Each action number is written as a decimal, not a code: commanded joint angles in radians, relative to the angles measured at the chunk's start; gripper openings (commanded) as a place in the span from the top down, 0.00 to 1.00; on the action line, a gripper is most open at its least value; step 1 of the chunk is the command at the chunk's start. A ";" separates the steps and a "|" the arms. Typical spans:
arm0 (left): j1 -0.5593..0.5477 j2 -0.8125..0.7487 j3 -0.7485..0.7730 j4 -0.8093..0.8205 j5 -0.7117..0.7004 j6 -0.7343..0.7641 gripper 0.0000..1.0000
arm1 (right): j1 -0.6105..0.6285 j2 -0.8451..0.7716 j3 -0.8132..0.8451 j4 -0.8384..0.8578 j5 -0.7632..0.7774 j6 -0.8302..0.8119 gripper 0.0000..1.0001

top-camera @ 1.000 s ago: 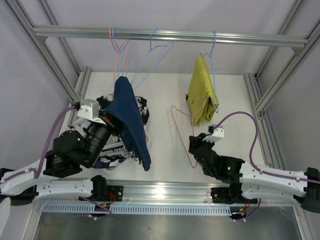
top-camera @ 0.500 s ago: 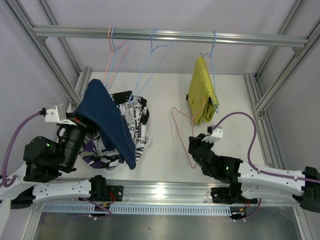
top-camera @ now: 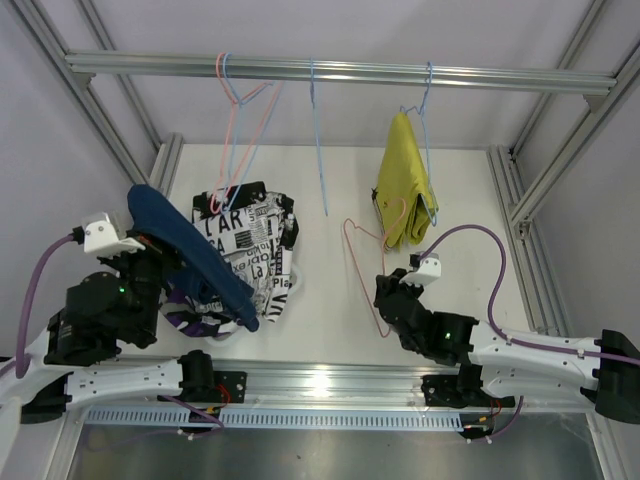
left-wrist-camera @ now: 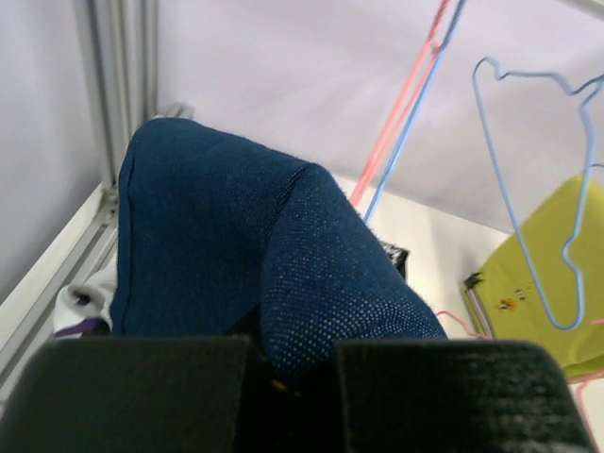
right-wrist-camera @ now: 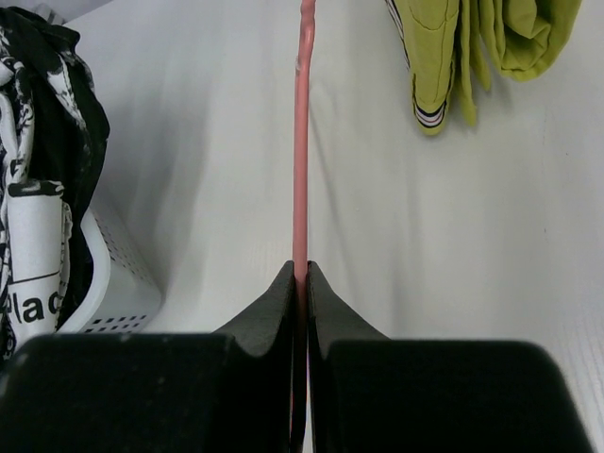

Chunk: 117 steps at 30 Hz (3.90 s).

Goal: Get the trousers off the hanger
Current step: Place the trousers in the bin, then place the hanger at the clothesline.

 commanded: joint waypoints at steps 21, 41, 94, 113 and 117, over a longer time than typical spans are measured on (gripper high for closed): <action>0.173 0.231 -0.150 -0.333 -0.017 -0.680 0.99 | -0.024 0.004 -0.062 0.117 0.008 0.043 1.00; 0.466 0.794 0.035 -0.645 0.132 -1.235 0.09 | -0.026 -0.062 -0.082 0.066 -0.007 0.032 1.00; 0.360 0.489 0.306 -0.123 0.703 -0.162 0.01 | 0.015 -0.003 0.367 -0.216 0.045 -0.350 1.00; 0.446 0.249 0.025 0.028 0.722 -0.182 0.01 | -0.092 0.335 0.896 -0.138 -0.050 -0.798 1.00; 0.446 0.230 0.029 0.017 0.736 -0.200 0.01 | -0.126 0.387 1.000 -0.127 -0.056 -0.838 1.00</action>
